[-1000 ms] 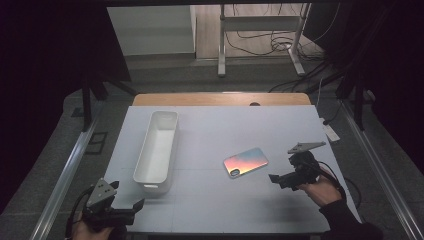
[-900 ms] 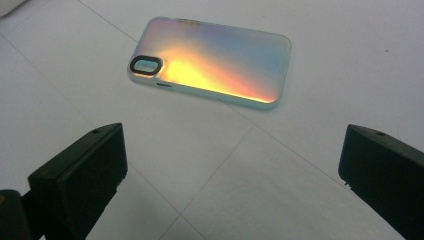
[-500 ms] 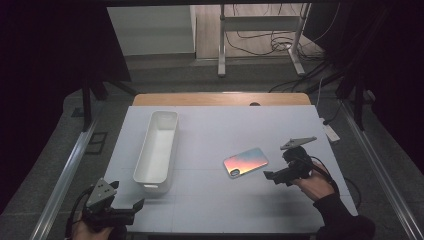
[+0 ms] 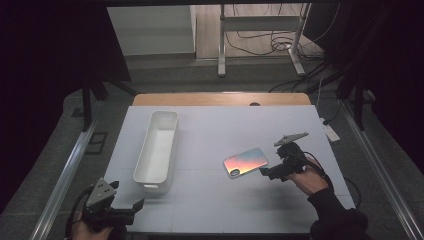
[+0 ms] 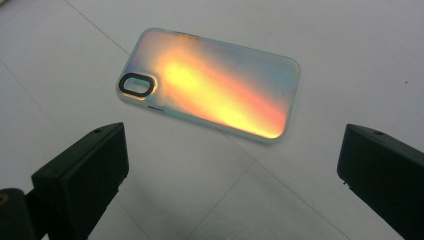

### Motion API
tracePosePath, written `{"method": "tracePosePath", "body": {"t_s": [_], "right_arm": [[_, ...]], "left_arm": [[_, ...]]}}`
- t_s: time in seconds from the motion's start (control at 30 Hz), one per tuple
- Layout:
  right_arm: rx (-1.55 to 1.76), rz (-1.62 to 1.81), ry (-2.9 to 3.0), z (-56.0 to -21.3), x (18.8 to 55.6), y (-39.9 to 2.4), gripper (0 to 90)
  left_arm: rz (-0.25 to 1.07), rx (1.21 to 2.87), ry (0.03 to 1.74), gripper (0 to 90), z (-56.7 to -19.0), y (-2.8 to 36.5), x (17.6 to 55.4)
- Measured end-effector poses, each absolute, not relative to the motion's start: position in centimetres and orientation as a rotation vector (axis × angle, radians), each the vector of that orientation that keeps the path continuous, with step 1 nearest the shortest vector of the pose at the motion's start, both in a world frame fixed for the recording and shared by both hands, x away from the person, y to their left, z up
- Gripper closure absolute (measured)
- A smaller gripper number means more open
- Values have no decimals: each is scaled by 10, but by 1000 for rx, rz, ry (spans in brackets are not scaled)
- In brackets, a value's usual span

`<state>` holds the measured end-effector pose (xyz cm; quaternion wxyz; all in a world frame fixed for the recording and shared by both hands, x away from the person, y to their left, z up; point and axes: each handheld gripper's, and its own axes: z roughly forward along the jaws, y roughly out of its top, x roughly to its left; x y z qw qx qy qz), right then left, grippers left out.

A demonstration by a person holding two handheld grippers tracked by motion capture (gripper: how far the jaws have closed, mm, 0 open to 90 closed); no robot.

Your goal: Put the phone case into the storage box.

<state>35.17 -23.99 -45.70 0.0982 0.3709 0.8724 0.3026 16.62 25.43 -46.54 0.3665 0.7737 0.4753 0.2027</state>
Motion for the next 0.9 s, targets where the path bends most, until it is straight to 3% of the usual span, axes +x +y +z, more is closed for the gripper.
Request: {"method": "tracePosePath", "body": {"t_s": [0.9], "right_arm": [[1102, 887, 2597, -464, 378, -223, 0]], "left_arm": [[519, 1988, 1220, 17, -465, 254, 166]]}}
